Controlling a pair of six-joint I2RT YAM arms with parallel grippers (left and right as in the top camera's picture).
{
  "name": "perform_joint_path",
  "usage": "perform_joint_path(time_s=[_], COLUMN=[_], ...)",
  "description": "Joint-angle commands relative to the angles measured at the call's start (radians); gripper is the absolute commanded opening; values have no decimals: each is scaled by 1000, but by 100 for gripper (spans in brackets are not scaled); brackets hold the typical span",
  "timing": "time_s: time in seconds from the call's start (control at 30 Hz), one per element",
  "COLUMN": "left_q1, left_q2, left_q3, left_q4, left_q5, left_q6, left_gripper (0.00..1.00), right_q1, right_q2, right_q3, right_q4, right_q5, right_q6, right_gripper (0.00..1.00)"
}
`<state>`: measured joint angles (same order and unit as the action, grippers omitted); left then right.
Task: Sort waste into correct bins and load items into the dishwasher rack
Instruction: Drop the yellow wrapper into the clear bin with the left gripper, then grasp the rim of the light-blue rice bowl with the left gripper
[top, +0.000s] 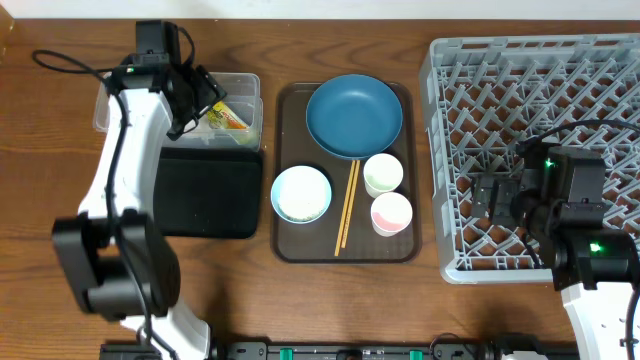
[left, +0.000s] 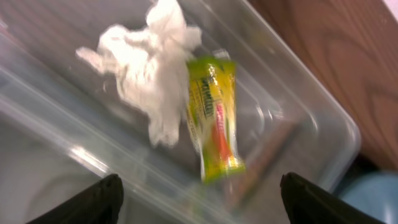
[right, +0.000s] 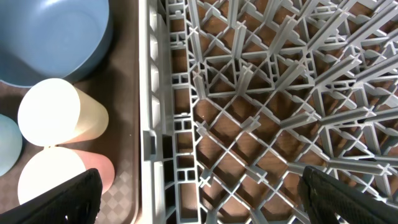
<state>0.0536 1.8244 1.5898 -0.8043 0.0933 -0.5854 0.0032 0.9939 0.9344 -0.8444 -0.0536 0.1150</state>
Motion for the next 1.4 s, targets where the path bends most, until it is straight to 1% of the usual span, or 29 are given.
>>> perform_joint_path(time_s=[0.0,0.07,0.13,0.2,0.3,0.5,0.67,0.8,0.87,0.9,1.0,1.1,1.17,1.27,1.33,1.37], left_q1=[-67,-122,-185,-246,-337,-486,-571,-611,-626,-631,-647,-658,-665,-669,-669,-669], left_q2=[-109,-127,-128,-118,-91,-25,52,113,142,154,194,233,256,281,285,285], left_q3=[-2,-2,-2,-2,-5,-41,-42,-42,-42,-42,-42,-42,-42,-42,-42,-42], left_q4=[-45,-80,-127,-182,-228,-224,-219,-212,-212,-212,-207,-204,-204,-204,-204,-204], left_q5=[27,27,27,27,27,27,27,27,27,27,27,27,27,27,27,27], left_q6=[106,212,309,357,365,364,364,364,364,363,359,359,359,359,360,360], left_gripper=[88,93,94,94,94,94,91,84,82,79,77,70,70,61,46,42], right_q1=[10,10,10,10,10,10,10,10,10,10,10,10,10,10,10,10], right_q2=[-2,-2,-2,-2,-2,-2,-2,-2,-2,-2,-2,-2,-2,-2,-2,-2], right_q3=[19,19,19,19,19,19,19,19,19,19,19,19,19,19,19,19], right_q4=[3,3,2,2,2,2,-6,-6,-6,-8,-10,-10,-10,-10,-10,-10], right_q5=[-6,-6,-6,-6,-6,-7,-6,-6,-6,-6,-6,-6,-6,-6,-6,-7], right_q6=[11,11,11,11,11,12,12,11,12,12,11,12,11,11,11,12], right_gripper=[99,99,99,99,99,99,99,99,99,99,99,99,99,99,99,99])
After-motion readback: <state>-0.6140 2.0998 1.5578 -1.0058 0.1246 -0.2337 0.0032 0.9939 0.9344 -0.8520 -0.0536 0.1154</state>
